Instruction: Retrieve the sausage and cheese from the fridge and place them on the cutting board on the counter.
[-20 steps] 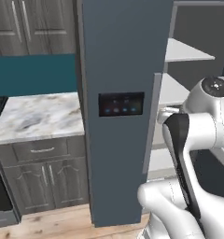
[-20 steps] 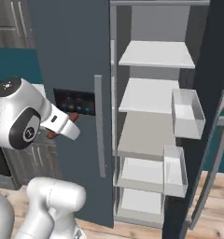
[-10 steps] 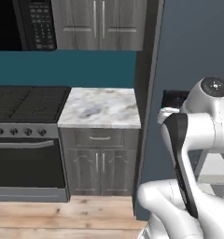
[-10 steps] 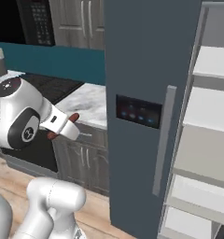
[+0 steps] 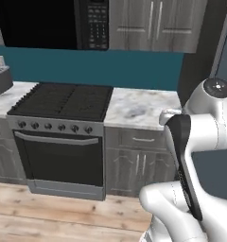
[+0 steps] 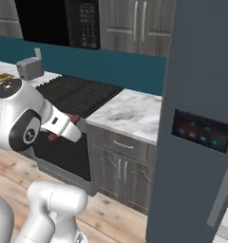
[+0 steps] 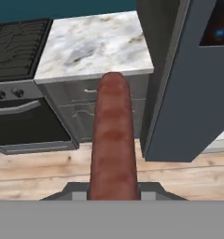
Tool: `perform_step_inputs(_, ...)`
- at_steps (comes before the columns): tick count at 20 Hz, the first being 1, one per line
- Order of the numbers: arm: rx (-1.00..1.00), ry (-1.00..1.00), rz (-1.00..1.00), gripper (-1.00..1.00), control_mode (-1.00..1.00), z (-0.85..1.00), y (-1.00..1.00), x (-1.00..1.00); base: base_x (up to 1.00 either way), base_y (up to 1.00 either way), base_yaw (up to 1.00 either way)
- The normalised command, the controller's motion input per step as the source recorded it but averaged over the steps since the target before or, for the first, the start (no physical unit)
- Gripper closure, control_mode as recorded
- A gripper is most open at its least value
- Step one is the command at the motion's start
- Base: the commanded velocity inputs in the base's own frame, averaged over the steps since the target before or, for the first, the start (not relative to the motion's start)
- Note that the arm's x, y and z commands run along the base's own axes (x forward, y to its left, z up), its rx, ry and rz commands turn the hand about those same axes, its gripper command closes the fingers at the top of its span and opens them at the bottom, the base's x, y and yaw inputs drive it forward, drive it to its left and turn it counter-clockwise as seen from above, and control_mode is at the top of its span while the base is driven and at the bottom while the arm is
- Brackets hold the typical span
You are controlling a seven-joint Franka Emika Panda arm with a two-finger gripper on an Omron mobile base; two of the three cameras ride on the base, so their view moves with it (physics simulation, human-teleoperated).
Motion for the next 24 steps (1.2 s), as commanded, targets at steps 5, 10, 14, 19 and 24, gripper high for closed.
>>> perform_step_inputs(5,0.00,0.00,0.00,1.00,1.00,0.00,0.00,0.00,0.48,0.76,0.00)
perform_step_inputs(10,0.00,0.00,0.00,1.00,1.00,0.00,0.00,0.00,0.52,0.76,0.00)
perform_step_inputs(14,0.00,0.00,0.00,1.00,1.00,0.00,0.00,0.00,0.57,0.75,0.00)
perform_step_inputs(19,0.00,0.00,0.00,1.00,1.00,0.00,0.00,0.00,0.62,0.74,0.00)
perform_step_inputs(24,0.00,0.00,0.00,1.00,1.00,0.00,0.00,0.00,0.65,0.75,0.00)
